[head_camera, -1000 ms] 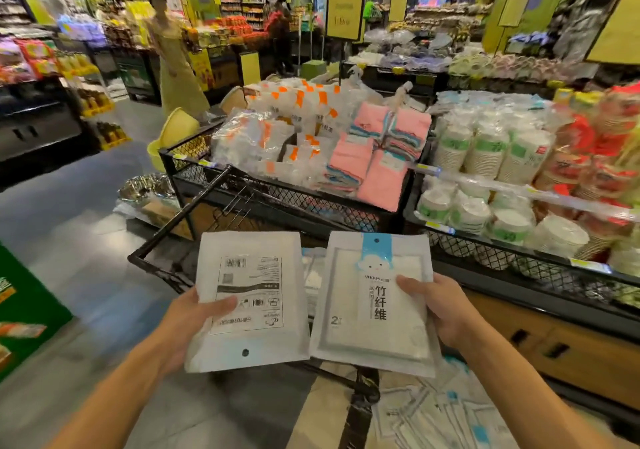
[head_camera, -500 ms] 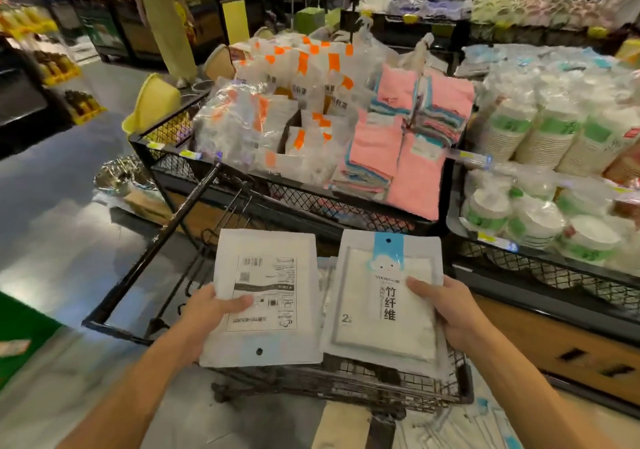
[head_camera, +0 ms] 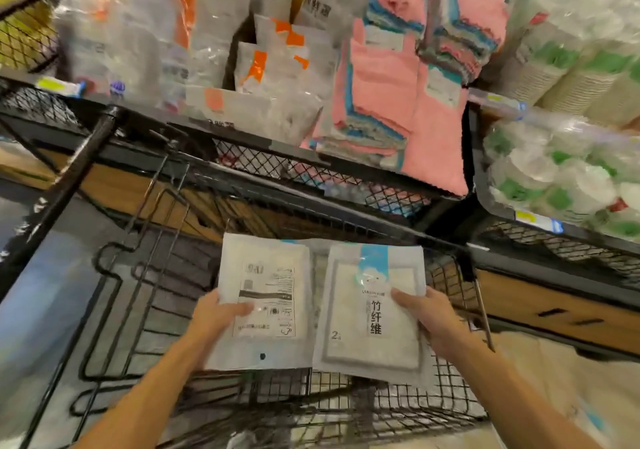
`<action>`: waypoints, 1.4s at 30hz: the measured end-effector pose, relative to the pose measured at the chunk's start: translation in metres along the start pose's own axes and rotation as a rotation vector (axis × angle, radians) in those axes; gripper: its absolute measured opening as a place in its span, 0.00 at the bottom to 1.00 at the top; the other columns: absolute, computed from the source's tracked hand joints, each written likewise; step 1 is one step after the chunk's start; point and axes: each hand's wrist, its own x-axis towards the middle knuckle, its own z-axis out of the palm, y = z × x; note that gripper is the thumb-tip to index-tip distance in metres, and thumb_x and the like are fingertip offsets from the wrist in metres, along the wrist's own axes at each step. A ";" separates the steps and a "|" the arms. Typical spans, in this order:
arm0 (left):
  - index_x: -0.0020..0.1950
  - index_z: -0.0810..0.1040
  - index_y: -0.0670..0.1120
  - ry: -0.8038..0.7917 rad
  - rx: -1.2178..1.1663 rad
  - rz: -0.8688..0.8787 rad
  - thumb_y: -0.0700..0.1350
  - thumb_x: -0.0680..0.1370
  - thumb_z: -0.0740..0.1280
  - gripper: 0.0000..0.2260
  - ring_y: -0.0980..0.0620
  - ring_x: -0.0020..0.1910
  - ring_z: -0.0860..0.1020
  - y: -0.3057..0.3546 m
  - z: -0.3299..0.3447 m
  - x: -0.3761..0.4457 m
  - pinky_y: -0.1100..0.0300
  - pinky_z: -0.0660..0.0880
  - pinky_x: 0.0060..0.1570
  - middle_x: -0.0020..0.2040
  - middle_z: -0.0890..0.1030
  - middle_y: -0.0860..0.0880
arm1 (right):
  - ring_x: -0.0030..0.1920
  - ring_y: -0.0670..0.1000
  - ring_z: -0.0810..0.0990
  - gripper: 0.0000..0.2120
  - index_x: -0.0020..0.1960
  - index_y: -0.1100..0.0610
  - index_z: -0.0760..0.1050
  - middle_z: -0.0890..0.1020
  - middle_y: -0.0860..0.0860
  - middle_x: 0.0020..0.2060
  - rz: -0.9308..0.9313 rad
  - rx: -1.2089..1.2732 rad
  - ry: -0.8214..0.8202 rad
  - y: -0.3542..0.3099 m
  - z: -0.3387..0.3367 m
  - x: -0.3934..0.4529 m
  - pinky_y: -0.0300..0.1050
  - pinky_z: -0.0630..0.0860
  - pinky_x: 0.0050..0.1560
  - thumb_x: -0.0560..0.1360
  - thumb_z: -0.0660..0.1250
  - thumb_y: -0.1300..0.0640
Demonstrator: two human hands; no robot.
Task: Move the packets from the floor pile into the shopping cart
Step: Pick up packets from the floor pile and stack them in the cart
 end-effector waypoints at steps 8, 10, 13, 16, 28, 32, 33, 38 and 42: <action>0.59 0.82 0.43 -0.014 0.184 0.002 0.35 0.74 0.75 0.14 0.43 0.51 0.83 -0.018 0.021 0.112 0.46 0.81 0.53 0.54 0.85 0.44 | 0.46 0.57 0.89 0.14 0.58 0.59 0.80 0.89 0.55 0.47 0.042 -0.125 0.053 0.035 0.047 0.117 0.58 0.86 0.47 0.75 0.77 0.60; 0.54 0.81 0.48 0.031 0.298 0.047 0.40 0.73 0.77 0.12 0.46 0.51 0.82 -0.026 0.029 0.125 0.48 0.80 0.54 0.52 0.84 0.48 | 0.44 0.56 0.88 0.13 0.55 0.59 0.80 0.88 0.56 0.46 0.055 -0.146 0.099 0.044 0.052 0.139 0.55 0.85 0.43 0.73 0.78 0.60; 0.54 0.73 0.48 0.215 0.466 0.080 0.46 0.72 0.78 0.18 0.44 0.49 0.79 -0.036 0.043 0.132 0.50 0.78 0.48 0.49 0.79 0.48 | 0.45 0.59 0.87 0.17 0.53 0.59 0.81 0.87 0.56 0.46 0.034 -0.273 0.241 0.059 0.058 0.163 0.61 0.85 0.50 0.69 0.82 0.55; 0.58 0.69 0.48 0.320 0.596 0.147 0.47 0.71 0.78 0.22 0.40 0.51 0.78 -0.046 0.055 0.136 0.45 0.78 0.47 0.54 0.76 0.46 | 0.45 0.57 0.85 0.22 0.57 0.60 0.79 0.85 0.54 0.47 -0.016 -0.536 0.356 0.071 0.072 0.169 0.55 0.85 0.45 0.71 0.80 0.47; 0.77 0.65 0.49 0.326 1.380 0.570 0.57 0.78 0.67 0.29 0.43 0.69 0.69 -0.013 0.054 0.117 0.45 0.67 0.66 0.71 0.71 0.44 | 0.65 0.58 0.72 0.31 0.69 0.55 0.69 0.75 0.54 0.62 -0.444 -1.172 0.440 0.045 0.079 0.131 0.63 0.70 0.64 0.75 0.73 0.38; 0.79 0.64 0.51 0.305 1.381 0.593 0.62 0.81 0.57 0.28 0.44 0.77 0.63 0.035 0.060 0.079 0.42 0.61 0.73 0.78 0.66 0.45 | 0.69 0.57 0.71 0.30 0.72 0.51 0.70 0.76 0.52 0.67 -0.485 -1.203 0.337 0.003 0.071 0.091 0.64 0.66 0.71 0.77 0.67 0.36; 0.79 0.64 0.51 0.305 1.377 0.605 0.62 0.81 0.56 0.28 0.44 0.78 0.62 0.050 0.062 0.067 0.42 0.60 0.74 0.79 0.64 0.44 | 0.70 0.57 0.71 0.30 0.73 0.50 0.70 0.76 0.51 0.68 -0.501 -1.205 0.324 -0.010 0.068 0.079 0.65 0.65 0.72 0.77 0.66 0.36; 0.80 0.64 0.53 0.315 1.364 0.668 0.66 0.81 0.53 0.30 0.45 0.78 0.62 0.133 0.081 -0.013 0.41 0.59 0.76 0.79 0.65 0.46 | 0.73 0.57 0.71 0.32 0.76 0.50 0.68 0.76 0.51 0.70 -0.564 -1.168 0.303 -0.084 0.043 0.004 0.66 0.62 0.75 0.78 0.64 0.35; 0.77 0.68 0.54 0.348 1.365 0.806 0.67 0.80 0.53 0.30 0.42 0.72 0.70 0.192 0.104 -0.092 0.41 0.66 0.71 0.72 0.73 0.45 | 0.69 0.58 0.75 0.31 0.74 0.49 0.71 0.79 0.51 0.68 -0.667 -1.122 0.375 -0.138 0.006 -0.068 0.63 0.69 0.71 0.77 0.63 0.33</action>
